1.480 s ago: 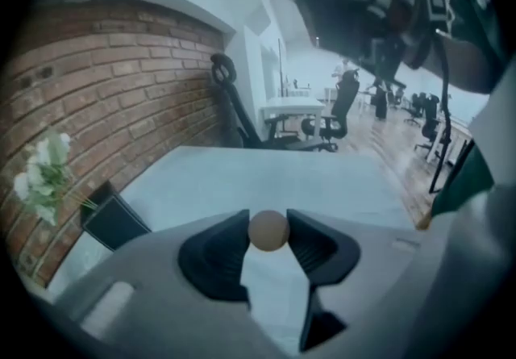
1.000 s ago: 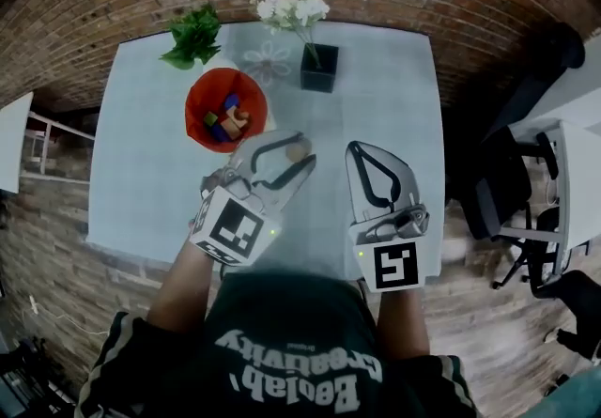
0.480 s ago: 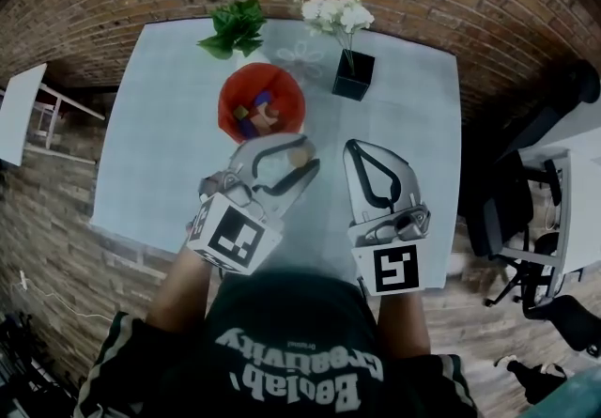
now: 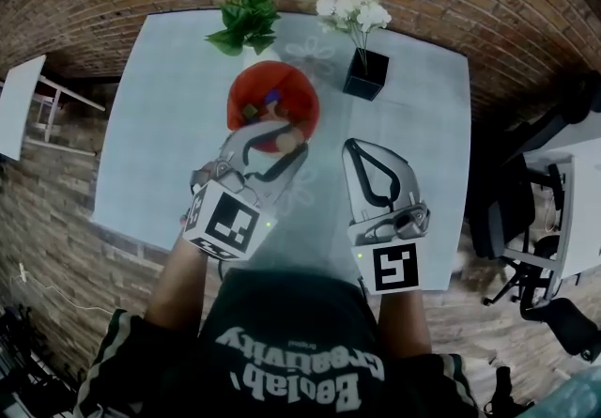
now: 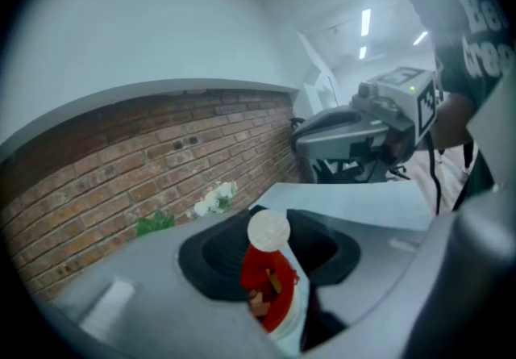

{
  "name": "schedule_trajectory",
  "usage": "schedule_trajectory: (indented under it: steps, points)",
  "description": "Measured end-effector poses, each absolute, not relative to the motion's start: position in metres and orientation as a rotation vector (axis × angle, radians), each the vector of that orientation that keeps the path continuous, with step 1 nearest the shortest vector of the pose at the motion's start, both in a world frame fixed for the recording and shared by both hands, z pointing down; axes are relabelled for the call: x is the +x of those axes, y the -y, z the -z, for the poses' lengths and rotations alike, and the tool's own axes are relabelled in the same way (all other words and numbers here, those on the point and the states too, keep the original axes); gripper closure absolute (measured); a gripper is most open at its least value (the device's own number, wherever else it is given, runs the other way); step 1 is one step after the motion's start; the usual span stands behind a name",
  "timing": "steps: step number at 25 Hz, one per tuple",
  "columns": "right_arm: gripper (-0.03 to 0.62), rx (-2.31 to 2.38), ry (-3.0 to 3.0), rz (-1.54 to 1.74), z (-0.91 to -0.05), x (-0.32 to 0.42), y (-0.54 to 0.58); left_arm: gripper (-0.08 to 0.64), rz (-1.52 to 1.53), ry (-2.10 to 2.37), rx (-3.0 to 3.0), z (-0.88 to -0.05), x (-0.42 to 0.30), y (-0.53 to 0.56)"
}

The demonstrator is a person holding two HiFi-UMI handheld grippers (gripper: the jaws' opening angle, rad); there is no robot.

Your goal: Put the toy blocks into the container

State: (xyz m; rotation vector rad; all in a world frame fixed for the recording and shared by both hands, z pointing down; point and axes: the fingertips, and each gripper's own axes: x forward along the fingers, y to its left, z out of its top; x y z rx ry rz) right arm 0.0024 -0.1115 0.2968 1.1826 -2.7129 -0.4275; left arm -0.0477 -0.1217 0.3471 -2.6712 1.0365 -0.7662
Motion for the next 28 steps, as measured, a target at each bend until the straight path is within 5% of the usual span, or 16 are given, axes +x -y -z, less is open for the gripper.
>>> schedule_trajectory:
  steps: [28]
  points:
    - [0.584,1.201,2.659,0.378,-0.315,-0.004,0.128,0.342,0.900,-1.124,-2.666,-0.388,-0.087,0.158]
